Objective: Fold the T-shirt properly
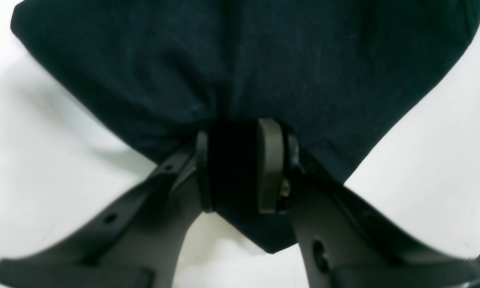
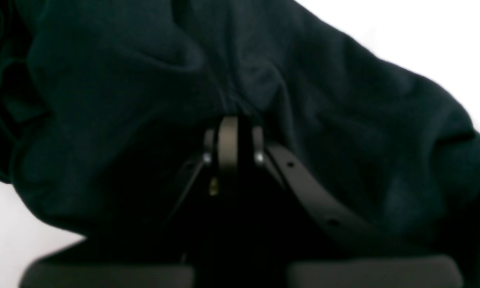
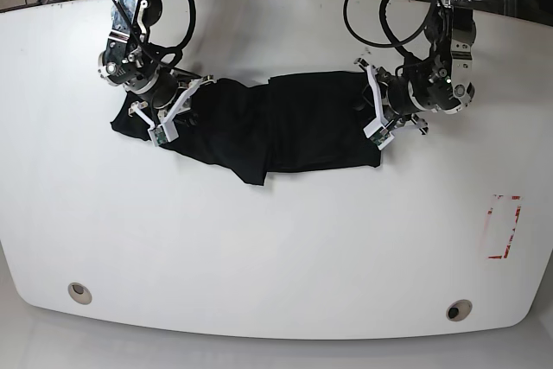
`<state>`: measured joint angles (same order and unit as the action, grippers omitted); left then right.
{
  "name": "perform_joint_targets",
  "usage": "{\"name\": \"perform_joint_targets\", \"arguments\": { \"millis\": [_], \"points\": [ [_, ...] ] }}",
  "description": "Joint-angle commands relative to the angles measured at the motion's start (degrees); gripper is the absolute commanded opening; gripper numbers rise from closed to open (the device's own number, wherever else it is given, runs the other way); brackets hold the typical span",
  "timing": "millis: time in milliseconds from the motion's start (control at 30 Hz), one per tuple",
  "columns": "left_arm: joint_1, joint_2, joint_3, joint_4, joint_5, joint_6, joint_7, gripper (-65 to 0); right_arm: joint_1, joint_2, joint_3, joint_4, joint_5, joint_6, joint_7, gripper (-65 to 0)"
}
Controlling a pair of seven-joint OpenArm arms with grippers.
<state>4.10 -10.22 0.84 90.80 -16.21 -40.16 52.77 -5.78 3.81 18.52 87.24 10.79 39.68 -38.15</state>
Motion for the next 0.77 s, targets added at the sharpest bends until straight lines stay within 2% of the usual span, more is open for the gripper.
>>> {"name": "perform_joint_targets", "arguments": {
  "millis": [0,333,733],
  "points": [
    [0.3,-0.7,0.0,0.2,2.4,0.2,2.9,-51.2,0.5,0.3,0.2,0.4,-0.2,0.3,-0.7,-60.4],
    [0.3,-0.5,0.0,0.3,2.3,0.2,2.9,-51.2,0.0,0.3,0.2,0.5,-0.2,0.3,-0.7,-60.4],
    [0.7,-0.5,-0.1,6.9,2.3,0.2,3.5,-51.2,-1.5,0.3,0.2,6.7,-0.6,0.3,-0.9,-60.4]
  ]
}}
